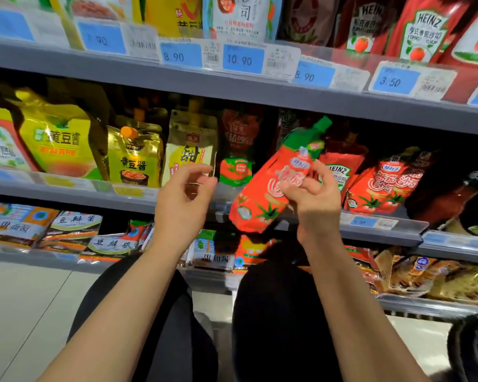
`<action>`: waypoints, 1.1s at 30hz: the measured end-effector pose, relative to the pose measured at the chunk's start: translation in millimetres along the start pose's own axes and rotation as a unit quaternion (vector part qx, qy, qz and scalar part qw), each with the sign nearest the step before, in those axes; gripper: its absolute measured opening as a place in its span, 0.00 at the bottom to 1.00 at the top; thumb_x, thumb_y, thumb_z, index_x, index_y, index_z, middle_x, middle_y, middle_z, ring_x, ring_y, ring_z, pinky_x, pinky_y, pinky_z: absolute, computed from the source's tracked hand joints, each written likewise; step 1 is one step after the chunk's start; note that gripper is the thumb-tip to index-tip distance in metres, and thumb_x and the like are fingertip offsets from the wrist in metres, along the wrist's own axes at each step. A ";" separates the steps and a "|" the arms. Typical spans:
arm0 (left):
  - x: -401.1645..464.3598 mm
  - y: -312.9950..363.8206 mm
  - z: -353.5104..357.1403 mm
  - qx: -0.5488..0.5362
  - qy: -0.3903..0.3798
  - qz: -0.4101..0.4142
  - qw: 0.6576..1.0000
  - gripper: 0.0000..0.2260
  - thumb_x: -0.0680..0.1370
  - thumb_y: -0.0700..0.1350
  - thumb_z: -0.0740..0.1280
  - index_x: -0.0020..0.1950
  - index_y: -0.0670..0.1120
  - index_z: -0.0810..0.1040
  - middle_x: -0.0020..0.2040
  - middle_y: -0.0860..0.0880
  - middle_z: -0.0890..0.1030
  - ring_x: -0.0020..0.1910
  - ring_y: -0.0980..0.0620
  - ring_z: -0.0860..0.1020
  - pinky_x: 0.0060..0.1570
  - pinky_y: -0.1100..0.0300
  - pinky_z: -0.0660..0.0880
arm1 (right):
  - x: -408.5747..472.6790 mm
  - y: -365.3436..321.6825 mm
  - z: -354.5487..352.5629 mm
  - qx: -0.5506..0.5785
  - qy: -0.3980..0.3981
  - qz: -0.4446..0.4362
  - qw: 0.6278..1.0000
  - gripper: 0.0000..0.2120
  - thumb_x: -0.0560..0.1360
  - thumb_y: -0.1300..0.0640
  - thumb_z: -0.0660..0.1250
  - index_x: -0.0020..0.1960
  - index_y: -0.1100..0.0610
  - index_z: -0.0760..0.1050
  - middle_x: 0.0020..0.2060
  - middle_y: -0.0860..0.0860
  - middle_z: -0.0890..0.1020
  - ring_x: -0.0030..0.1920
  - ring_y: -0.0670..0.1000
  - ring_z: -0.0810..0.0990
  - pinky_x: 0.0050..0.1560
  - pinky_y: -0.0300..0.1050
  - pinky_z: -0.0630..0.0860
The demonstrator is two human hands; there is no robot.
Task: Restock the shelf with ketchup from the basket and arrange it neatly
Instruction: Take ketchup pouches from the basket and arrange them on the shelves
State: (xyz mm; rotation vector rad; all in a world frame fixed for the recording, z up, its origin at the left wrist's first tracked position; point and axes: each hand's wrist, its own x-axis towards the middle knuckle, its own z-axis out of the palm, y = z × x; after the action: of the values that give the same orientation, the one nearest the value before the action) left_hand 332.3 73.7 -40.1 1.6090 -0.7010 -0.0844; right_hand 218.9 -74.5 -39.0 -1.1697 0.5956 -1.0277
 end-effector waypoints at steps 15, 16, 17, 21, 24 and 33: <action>48.9 -27.6 4.9 0.224 -0.145 -0.009 0.964 0.17 0.76 0.46 0.70 0.63 0.50 0.73 0.55 0.51 0.77 0.53 0.51 0.76 0.55 0.55 0.73 | 84.9 59.0 66.1 -0.343 -0.028 -0.032 0.938 0.14 0.73 0.58 0.71 0.49 0.59 0.66 0.41 0.48 0.75 0.44 0.48 0.76 0.47 0.44 0.75; 55.0 -30.4 5.4 0.247 -0.149 0.004 0.958 0.17 0.76 0.46 0.70 0.64 0.49 0.73 0.58 0.49 0.77 0.56 0.49 0.75 0.56 0.55 0.72 | 86.8 61.5 67.1 -0.346 -0.023 -0.033 0.937 0.14 0.73 0.58 0.71 0.49 0.59 0.66 0.42 0.49 0.76 0.44 0.48 0.76 0.47 0.44 0.75; 60.6 -34.3 5.9 0.262 -0.149 0.011 0.953 0.18 0.75 0.46 0.70 0.64 0.49 0.73 0.59 0.48 0.77 0.57 0.48 0.75 0.56 0.55 0.71 | 87.3 64.2 67.2 -0.345 -0.022 -0.034 0.938 0.14 0.73 0.58 0.71 0.50 0.58 0.66 0.44 0.50 0.77 0.45 0.48 0.77 0.46 0.43 0.75; 67.1 -42.3 13.3 0.261 -0.159 0.014 0.952 0.18 0.75 0.46 0.70 0.64 0.48 0.73 0.60 0.47 0.77 0.58 0.46 0.76 0.58 0.54 0.72 | 78.7 79.5 60.7 -0.313 -0.071 -0.062 0.945 0.12 0.73 0.63 0.70 0.50 0.57 0.67 0.45 0.51 0.80 0.46 0.48 0.81 0.46 0.42 0.78; 66.0 -38.9 19.7 0.229 -0.144 0.006 0.963 0.21 0.76 0.46 0.70 0.67 0.49 0.70 0.60 0.49 0.77 0.58 0.49 0.76 0.55 0.58 0.71 | 73.1 79.2 57.8 -0.327 -0.084 -0.102 0.936 0.09 0.73 0.65 0.68 0.50 0.62 0.70 0.41 0.48 0.80 0.41 0.44 0.80 0.43 0.39 0.78; 55.8 -18.5 37.8 0.155 -0.132 0.068 0.977 0.24 0.76 0.46 0.70 0.70 0.50 0.67 0.58 0.53 0.76 0.54 0.54 0.75 0.49 0.70 0.66 | 37.4 14.4 18.0 -0.273 0.006 -0.216 0.937 0.14 0.71 0.67 0.68 0.37 0.55 0.65 0.27 0.46 0.72 0.28 0.48 0.69 0.30 0.43 0.69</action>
State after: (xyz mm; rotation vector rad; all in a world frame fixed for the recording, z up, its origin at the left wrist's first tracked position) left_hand 367.8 13.7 -45.1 1.8622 -1.0701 -0.0945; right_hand 255.3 -98.9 -42.3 -1.8437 0.6727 -1.2813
